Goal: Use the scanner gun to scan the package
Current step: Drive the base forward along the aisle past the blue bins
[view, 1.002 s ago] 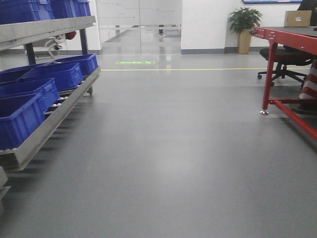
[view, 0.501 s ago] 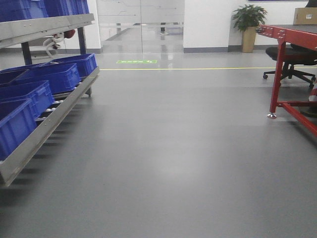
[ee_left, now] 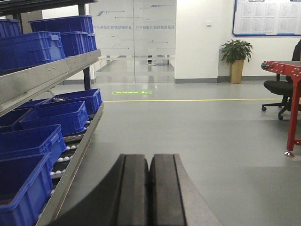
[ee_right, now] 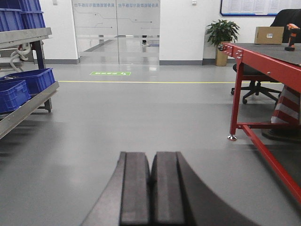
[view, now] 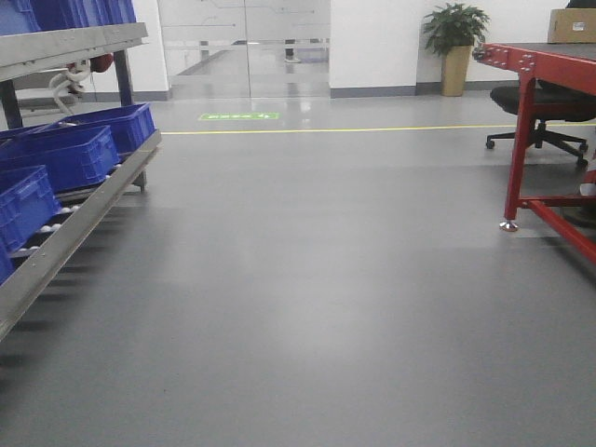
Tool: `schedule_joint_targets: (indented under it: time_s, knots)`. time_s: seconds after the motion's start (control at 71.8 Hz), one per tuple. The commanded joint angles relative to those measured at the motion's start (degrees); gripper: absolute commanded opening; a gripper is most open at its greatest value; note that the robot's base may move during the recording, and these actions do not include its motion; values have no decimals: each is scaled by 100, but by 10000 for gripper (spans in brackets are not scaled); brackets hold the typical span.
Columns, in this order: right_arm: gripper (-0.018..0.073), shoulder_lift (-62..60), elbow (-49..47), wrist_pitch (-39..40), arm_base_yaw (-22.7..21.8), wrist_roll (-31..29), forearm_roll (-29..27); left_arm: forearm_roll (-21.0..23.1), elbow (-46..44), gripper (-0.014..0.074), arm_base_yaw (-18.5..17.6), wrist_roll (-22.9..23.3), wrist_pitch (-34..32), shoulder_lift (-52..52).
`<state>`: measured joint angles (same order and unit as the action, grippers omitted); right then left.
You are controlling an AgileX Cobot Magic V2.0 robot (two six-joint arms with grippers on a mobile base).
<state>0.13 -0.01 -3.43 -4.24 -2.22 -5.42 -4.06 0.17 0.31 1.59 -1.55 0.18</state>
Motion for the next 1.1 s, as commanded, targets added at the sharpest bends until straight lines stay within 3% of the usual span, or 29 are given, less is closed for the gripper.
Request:
schedule_joint_targets:
  time_s: [0.0, 1.086]
  knots:
    - [-162, -13, 1, 134, -10, -20, -1, 10, -17, -111, 2, -1, -91, -18]
    - [-162, -13, 1, 134, -10, -20, -1, 10, -17, -111, 2, -1, -91, -18]
